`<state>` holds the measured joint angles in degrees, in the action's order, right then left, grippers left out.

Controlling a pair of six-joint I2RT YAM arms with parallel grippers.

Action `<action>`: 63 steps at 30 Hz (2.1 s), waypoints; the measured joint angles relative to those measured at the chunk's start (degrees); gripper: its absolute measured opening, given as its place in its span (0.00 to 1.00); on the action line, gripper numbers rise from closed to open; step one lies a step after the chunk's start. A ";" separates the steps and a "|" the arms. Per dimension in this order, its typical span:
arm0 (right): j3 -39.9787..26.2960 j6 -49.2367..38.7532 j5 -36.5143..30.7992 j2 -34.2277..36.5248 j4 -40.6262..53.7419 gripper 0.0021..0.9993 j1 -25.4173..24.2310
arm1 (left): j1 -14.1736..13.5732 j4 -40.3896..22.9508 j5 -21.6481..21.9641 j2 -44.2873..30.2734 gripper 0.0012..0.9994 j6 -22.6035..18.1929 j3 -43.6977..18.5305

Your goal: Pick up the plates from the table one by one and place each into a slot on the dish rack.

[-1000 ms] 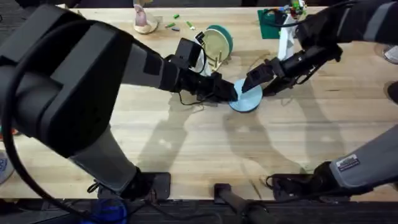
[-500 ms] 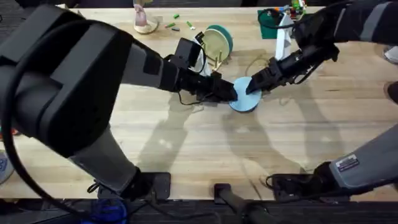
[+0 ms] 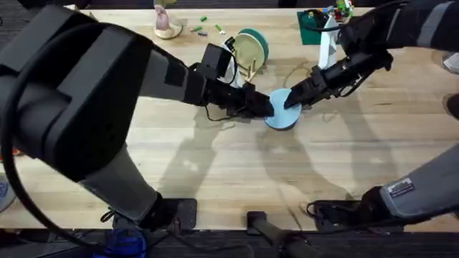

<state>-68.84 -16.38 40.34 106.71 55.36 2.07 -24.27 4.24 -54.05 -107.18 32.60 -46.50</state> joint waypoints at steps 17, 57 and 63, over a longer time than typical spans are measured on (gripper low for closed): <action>-11.22 -2.50 -8.93 -12.11 13.82 0.03 -1.60 | -0.59 -20.28 19.22 26.31 0.04 -2.25 0.66; -40.30 -17.12 -28.14 -12.62 17.85 0.03 14.97 | -0.55 -63.44 49.45 41.77 0.60 -35.86 -25.35; -40.30 -18.26 -28.68 -12.62 16.27 0.03 14.97 | -0.55 -63.43 49.58 41.77 1.00 -35.85 -25.35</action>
<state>-109.14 -34.65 11.66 94.08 71.63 17.04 -24.82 -59.20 -4.47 -65.41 -3.25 -71.85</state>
